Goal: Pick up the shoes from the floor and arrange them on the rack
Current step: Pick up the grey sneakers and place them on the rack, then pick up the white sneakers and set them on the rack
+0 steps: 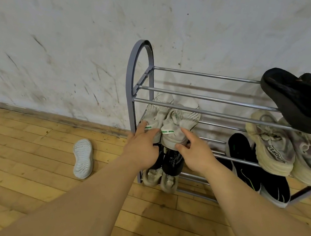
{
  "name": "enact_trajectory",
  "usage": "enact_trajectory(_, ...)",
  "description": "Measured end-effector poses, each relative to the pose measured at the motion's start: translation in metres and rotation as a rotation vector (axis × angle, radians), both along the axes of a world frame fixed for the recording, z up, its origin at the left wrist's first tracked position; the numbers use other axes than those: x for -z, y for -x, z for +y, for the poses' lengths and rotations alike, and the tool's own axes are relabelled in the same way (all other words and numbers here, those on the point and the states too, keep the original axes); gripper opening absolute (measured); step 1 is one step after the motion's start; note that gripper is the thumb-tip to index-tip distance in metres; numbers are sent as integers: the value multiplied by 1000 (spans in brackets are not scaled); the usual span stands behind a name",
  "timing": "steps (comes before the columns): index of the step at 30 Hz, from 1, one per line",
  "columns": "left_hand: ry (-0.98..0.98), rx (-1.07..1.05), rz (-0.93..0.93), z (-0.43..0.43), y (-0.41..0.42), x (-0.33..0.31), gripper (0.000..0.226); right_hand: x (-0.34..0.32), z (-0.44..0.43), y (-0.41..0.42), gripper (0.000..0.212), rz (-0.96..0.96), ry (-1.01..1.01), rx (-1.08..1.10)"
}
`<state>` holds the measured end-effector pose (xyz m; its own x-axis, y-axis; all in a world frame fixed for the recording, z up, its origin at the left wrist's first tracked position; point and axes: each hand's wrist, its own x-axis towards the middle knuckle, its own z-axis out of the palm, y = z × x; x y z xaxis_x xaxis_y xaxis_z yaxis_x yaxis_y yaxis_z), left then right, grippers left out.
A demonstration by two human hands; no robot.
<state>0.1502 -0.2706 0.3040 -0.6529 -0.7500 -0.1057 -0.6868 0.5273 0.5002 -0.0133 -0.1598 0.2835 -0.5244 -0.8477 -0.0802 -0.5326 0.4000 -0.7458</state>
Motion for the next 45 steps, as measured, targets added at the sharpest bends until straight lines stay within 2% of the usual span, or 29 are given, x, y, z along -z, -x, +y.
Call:
enact_trajectory(5,0,13,1,14,-6,-13,73,-25,17,-6,76,67,-24,43)
enact_trajectory(8,0,22,15,27,-9,-28,79,-59,43,-2,68,103,-20,1)
enact_trajectory(13,-10,99,43,71,-7,-68,77,-121,125,24,79,35,-192,9)
enact_trajectory(16,-9,271,60,124,13,-89,76,-140,204,46,81,35,-306,80)
enact_trajectory(19,72,522,21,203,51,-101,78,-132,310,60,82,105,-376,251)
enact_trajectory(25,112,1122,-122,395,138,-110,73,-44,541,48,99,-124,-503,663)
enact_trajectory(29,228,1384,-332,521,168,-65,81,35,668,-1,107,-307,-549,925)
enact_trajectory(31,226,1523,-420,576,163,-32,83,75,726,-35,111,-400,-579,1089)
enact_trajectory(34,149,1616,-488,613,143,19,88,129,780,-90,115,-534,-639,1246)
enact_trajectory(37,254,1774,-583,640,124,65,94,178,818,-157,117,-683,-778,1383)
enact_trajectory(40,221,1802,-631,652,122,82,96,222,836,-212,118,-769,-923,1474)
enact_trajectory(45,144,1716,-604,664,140,88,95,275,847,-267,117,-939,-814,1652)
